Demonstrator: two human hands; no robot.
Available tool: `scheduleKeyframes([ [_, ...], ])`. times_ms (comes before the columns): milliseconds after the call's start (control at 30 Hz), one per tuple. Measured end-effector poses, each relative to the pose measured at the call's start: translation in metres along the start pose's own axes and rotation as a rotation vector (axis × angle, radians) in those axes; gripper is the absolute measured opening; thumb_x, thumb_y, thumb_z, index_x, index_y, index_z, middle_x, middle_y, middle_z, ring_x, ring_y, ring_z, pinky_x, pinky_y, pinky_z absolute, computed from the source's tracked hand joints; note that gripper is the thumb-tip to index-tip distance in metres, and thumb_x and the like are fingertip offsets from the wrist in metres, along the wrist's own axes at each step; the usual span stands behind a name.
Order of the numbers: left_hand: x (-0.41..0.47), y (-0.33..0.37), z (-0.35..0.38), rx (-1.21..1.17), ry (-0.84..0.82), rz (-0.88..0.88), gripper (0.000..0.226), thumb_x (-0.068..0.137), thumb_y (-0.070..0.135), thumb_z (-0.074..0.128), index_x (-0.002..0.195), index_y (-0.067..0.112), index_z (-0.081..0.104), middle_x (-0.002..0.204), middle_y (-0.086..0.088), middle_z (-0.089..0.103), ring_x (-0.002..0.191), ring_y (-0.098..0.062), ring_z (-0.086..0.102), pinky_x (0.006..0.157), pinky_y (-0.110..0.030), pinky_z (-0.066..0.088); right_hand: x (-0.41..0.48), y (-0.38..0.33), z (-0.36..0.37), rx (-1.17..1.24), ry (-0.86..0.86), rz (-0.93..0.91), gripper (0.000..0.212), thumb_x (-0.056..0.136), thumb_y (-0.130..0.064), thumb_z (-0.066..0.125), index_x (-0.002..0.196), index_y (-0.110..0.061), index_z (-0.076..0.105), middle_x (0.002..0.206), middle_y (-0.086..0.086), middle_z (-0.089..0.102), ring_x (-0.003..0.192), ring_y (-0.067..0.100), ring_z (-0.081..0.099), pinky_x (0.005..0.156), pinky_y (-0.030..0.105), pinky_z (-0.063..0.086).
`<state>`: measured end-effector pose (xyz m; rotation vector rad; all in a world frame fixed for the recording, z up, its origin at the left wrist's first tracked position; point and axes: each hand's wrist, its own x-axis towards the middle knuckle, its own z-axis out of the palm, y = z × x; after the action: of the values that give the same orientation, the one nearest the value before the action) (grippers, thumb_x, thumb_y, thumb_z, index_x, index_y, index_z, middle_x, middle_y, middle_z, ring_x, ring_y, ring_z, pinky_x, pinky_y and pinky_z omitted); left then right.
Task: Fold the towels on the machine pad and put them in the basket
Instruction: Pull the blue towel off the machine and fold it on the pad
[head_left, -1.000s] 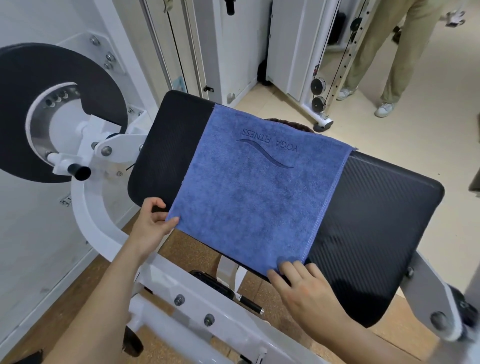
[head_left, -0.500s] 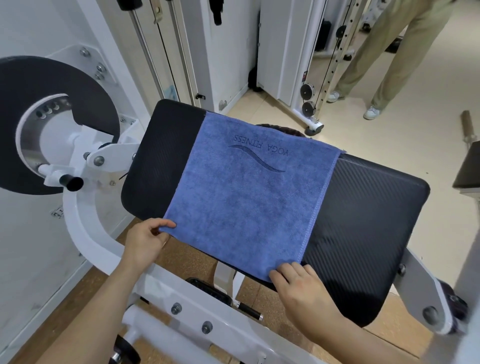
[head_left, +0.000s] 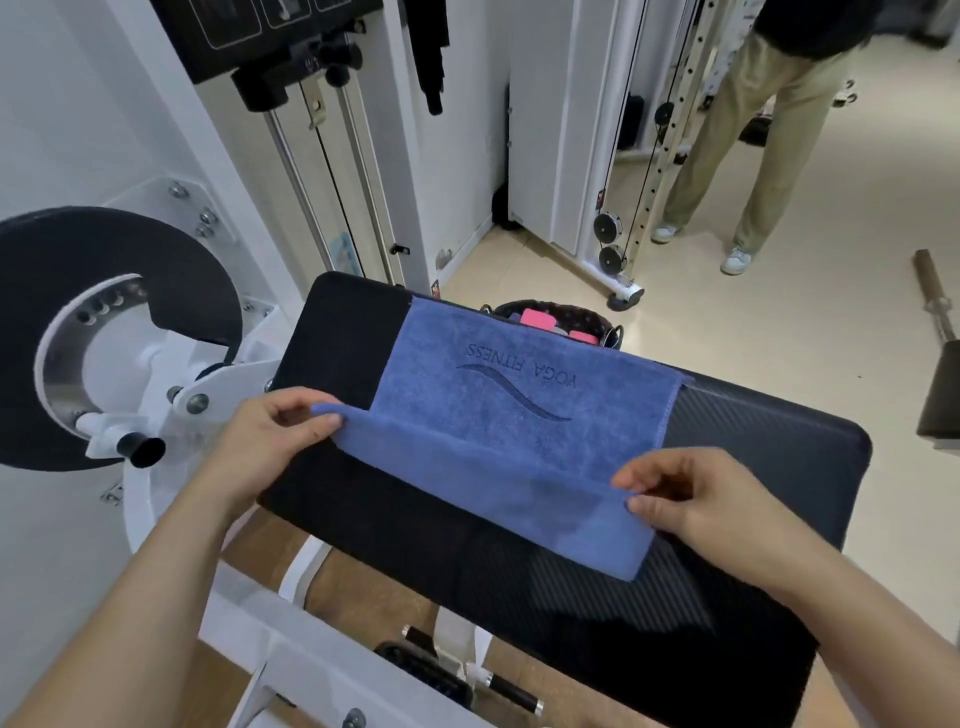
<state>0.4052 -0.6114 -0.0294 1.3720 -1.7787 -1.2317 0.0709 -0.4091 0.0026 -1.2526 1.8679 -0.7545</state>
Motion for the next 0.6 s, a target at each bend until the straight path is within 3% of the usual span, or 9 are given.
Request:
scheduleKeyframes([
  [133, 0.051, 0.027, 0.031, -0.141, 0.073, 0.072, 0.014, 0.090, 0.006, 0.064, 0.090, 0.018, 0.070, 0.079, 0.010, 0.074, 0.080, -0.002, 0.067, 0.073, -0.015, 0.051, 0.035, -0.009, -0.027, -0.092, 0.238, -0.043, 0.021, 0.086, -0.005, 0.064, 0.084, -0.025, 0.071, 0.079, -0.007, 0.068, 0.073, 0.013, 0.063, 0.066, 0.017, 0.045],
  [233, 0.086, 0.037, 0.051, -0.180, 0.141, 0.085, 0.012, 0.088, 0.011, 0.068, 0.085, 0.023, 0.072, 0.076, 0.009, 0.074, 0.075, -0.003, 0.067, 0.071, -0.020, 0.051, 0.061, -0.011, -0.036, -0.168, 0.381, -0.045, 0.025, 0.086, -0.005, 0.060, 0.081, -0.028, 0.067, 0.080, -0.010, 0.066, 0.073, 0.010, 0.061, 0.063, 0.014, 0.039],
  [333, 0.112, 0.037, 0.065, -0.138, 0.190, 0.062, 0.007, 0.086, 0.019, 0.071, 0.085, 0.026, 0.073, 0.082, 0.004, 0.075, 0.078, -0.008, 0.068, 0.071, -0.024, 0.050, 0.079, -0.008, -0.036, -0.262, 0.451, -0.026, 0.028, 0.086, -0.004, 0.056, 0.081, -0.030, 0.066, 0.081, -0.010, 0.066, 0.081, 0.016, 0.062, 0.068, 0.024, 0.039],
  [467, 0.123, 0.032, 0.078, -0.079, 0.258, 0.053, 0.006, 0.085, 0.023, 0.072, 0.084, 0.029, 0.073, 0.084, 0.003, 0.074, 0.082, -0.011, 0.068, 0.073, -0.026, 0.052, 0.089, -0.001, -0.030, -0.343, 0.532, -0.022, 0.022, 0.089, -0.008, 0.055, 0.099, -0.018, 0.072, 0.097, 0.002, 0.072, 0.091, 0.026, 0.064, 0.078, 0.033, 0.045],
  [600, 0.123, 0.033, 0.084, -0.001, 0.310, 0.071, 0.006, 0.085, 0.027, 0.072, 0.091, 0.027, 0.074, 0.083, 0.008, 0.073, 0.083, -0.007, 0.068, 0.074, -0.023, 0.051, 0.091, 0.005, -0.026, -0.460, 0.555, -0.059, 0.022, 0.091, -0.010, 0.052, 0.103, -0.016, 0.070, 0.098, 0.007, 0.067, 0.089, 0.029, 0.060, 0.070, 0.033, 0.038],
])
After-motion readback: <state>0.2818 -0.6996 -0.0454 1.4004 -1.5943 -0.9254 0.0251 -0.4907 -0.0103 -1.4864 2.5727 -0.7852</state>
